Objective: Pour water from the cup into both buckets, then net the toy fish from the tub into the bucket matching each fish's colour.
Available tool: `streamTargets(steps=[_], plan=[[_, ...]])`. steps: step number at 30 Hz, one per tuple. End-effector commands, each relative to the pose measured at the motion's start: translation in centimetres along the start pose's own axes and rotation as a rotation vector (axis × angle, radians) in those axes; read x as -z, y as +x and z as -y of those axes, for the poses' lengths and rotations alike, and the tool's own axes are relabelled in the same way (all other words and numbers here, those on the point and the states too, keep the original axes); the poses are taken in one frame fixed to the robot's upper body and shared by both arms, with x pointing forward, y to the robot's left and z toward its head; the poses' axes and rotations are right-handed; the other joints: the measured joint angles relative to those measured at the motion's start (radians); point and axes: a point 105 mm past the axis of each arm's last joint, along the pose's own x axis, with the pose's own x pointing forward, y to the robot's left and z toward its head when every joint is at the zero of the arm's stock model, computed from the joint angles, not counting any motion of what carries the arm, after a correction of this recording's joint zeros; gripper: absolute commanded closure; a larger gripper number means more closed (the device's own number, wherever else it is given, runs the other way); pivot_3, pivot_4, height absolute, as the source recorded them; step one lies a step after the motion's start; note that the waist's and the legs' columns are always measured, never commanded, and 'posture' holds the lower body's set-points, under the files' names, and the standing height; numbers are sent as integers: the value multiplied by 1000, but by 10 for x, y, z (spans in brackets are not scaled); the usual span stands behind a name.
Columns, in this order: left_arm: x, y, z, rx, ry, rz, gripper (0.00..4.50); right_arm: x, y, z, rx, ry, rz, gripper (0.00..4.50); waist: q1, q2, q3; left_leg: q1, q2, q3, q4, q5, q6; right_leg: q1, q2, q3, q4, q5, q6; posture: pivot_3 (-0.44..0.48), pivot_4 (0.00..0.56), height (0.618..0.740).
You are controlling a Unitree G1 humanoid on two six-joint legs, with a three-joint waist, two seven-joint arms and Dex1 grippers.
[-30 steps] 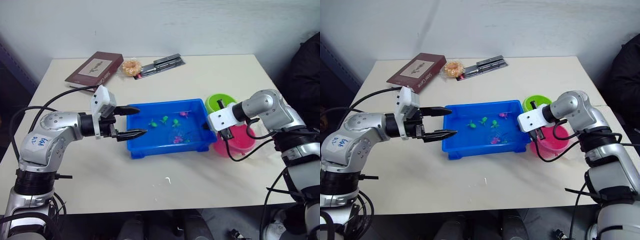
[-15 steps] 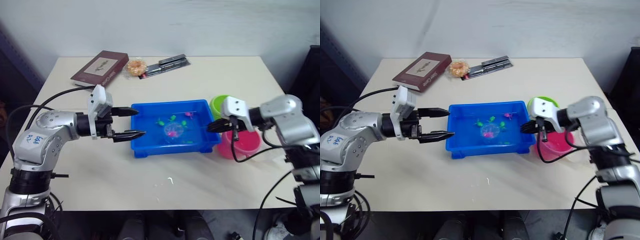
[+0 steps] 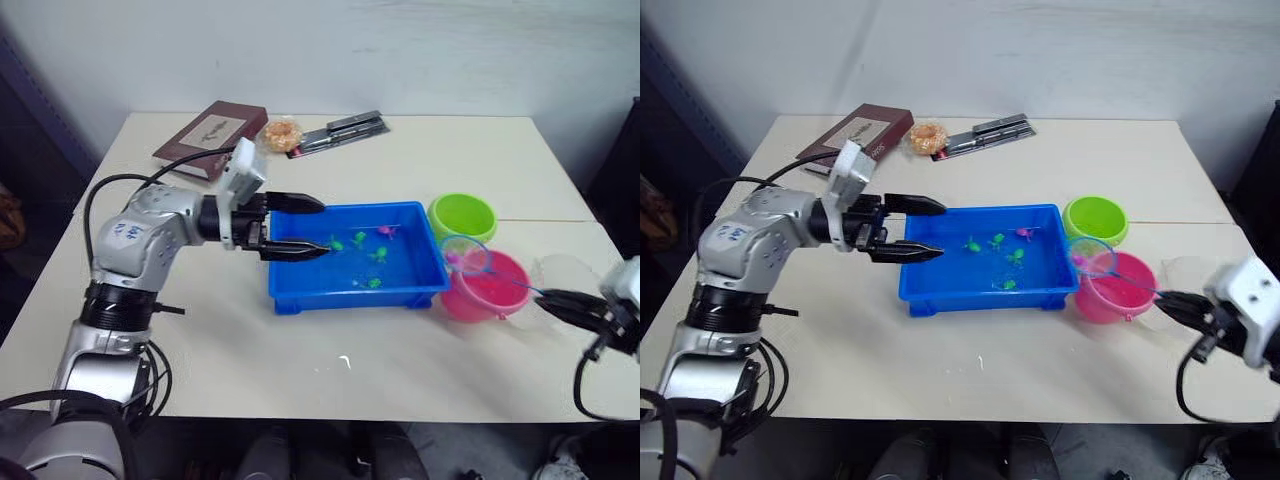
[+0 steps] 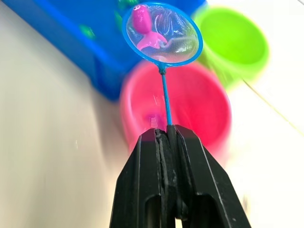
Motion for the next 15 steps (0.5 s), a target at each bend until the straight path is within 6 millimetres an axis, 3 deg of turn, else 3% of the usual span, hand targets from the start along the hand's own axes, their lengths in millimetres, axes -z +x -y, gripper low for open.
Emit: streamTargets(steps=[1, 5, 9, 13, 15], plan=[[-4, 7, -1, 41, 50, -12, 11, -8, -21, 9, 154, -92, 4, 4500, -5, 0, 0, 1, 0, 2, 0, 0, 0, 0, 0, 1, 0, 0, 0, 0, 150, 740], [-5, 15, -1, 89, 56, -7, 11, 5, -34, 14, 257, -317, -108, 4500, -9, 0, 0, 2, 0, 3, -1, 0, 1, 0, 0, 3, 0, 0, 0, 0, 150, 740], [-9, 20, -3, 94, 69, 7, 11, 5, -37, 22, 318, -527, -139, 4500, -9, 0, 0, 2, -1, 3, -1, 0, 1, 0, 1, 4, 0, 0, 1, 0, 150, 740], [-9, 19, -5, 88, 74, 10, 11, -7, -28, 29, 259, -1119, -228, 4500, -11, 0, 0, 2, -2, 5, -1, 1, 2, 0, 0, 5, 0, 0, 1, 0, 150, 740], [-9, 18, -6, 81, 77, 10, 11, -7, -24, 32, 227, -1290, -246, 4500, -14, -2, 0, 3, -2, 5, -2, 1, 3, 0, 0, 6, -2, 0, 1, 0, 150, 740]])
